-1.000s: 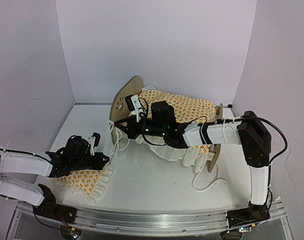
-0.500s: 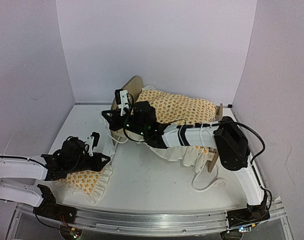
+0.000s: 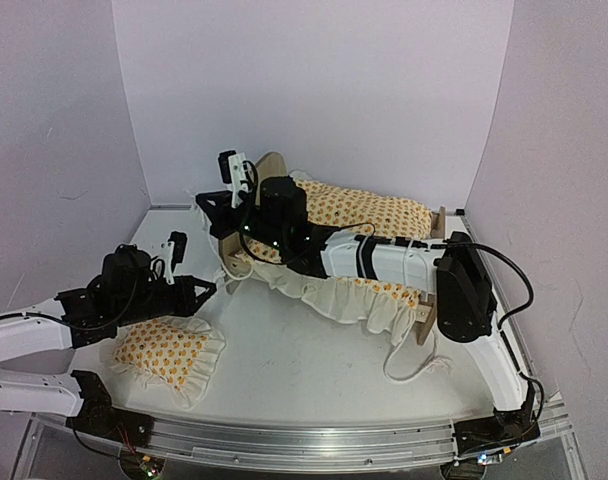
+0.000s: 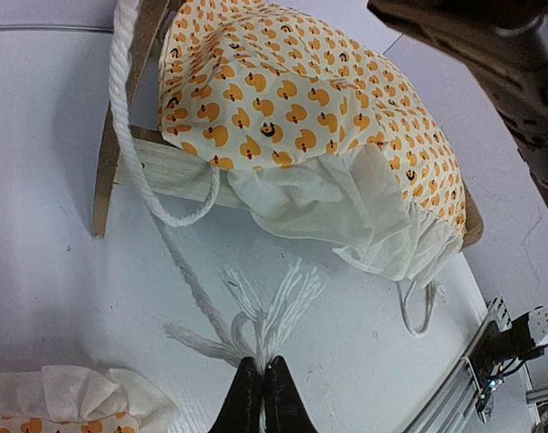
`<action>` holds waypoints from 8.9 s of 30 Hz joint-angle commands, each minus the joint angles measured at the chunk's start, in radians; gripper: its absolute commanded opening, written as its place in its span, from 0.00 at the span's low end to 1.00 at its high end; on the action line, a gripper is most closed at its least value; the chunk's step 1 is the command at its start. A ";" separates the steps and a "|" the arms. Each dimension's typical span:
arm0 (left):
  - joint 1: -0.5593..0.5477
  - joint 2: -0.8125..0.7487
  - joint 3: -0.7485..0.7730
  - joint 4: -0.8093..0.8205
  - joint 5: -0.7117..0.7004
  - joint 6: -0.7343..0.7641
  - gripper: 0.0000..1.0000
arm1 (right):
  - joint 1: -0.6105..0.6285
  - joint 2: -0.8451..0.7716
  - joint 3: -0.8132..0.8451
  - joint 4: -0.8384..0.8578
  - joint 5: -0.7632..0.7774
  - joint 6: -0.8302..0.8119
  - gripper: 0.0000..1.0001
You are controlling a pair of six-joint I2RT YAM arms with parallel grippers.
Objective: Set up the pet bed
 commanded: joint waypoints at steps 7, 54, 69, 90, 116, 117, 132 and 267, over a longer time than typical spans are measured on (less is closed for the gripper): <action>-0.010 -0.058 -0.057 -0.001 0.074 -0.095 0.00 | 0.008 0.052 0.166 -0.009 0.042 -0.071 0.00; -0.008 0.029 0.232 -0.108 -0.206 0.161 0.00 | 0.147 -0.038 -0.537 0.103 0.396 0.315 0.64; -0.004 -0.022 0.219 -0.093 -0.182 0.149 0.00 | 0.147 0.238 -0.340 0.397 0.509 0.390 0.63; 0.000 -0.002 0.191 -0.116 -0.239 0.138 0.00 | 0.144 -0.026 -0.566 0.154 0.453 0.308 0.03; 0.002 0.109 0.065 -0.274 -0.118 -0.102 0.49 | 0.009 -0.221 -0.581 -0.182 0.034 -0.026 0.10; 0.002 0.070 0.057 -0.266 -0.128 -0.098 0.57 | 0.009 -0.221 -0.579 -0.183 0.016 -0.030 0.09; 0.134 0.209 -0.062 0.424 0.427 -0.183 0.64 | -0.038 -0.227 -0.592 -0.035 -0.262 0.032 0.00; 0.052 0.609 0.219 0.361 -0.025 0.217 0.43 | -0.006 -0.389 -0.743 -0.201 -0.012 0.213 0.00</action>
